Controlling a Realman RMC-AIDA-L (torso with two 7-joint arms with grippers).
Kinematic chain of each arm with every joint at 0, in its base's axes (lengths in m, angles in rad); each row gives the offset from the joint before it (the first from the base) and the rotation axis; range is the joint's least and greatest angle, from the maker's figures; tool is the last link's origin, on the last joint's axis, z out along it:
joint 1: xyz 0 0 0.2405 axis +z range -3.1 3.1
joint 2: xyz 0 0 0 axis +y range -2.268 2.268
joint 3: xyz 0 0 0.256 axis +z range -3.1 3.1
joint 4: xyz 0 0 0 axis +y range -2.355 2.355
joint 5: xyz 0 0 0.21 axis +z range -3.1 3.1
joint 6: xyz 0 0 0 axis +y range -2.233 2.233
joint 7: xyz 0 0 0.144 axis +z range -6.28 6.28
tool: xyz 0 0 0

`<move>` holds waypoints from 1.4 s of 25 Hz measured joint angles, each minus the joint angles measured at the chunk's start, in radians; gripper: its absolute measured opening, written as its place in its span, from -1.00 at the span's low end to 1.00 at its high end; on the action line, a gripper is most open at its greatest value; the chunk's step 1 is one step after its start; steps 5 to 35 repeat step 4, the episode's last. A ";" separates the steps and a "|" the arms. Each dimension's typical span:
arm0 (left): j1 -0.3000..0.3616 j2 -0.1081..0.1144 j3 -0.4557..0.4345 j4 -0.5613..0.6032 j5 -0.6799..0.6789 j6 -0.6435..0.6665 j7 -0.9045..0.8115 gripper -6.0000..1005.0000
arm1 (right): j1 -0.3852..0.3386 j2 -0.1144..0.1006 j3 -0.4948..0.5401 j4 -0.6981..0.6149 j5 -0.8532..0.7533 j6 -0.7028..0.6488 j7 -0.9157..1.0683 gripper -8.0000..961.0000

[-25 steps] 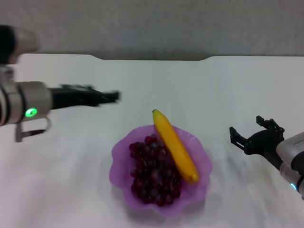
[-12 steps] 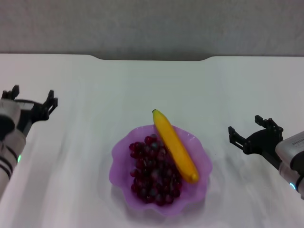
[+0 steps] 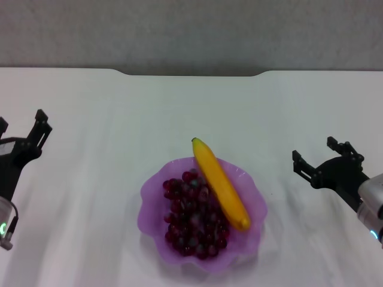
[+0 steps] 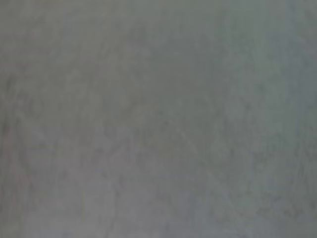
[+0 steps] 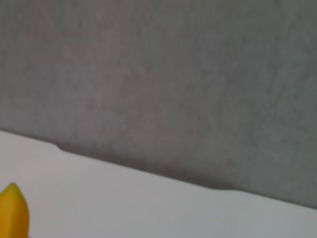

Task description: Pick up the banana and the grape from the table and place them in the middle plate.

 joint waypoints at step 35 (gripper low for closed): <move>-0.018 -0.007 0.002 0.091 0.037 0.018 -0.147 0.78 | -0.006 0.000 0.006 0.000 0.002 -0.025 -0.002 0.82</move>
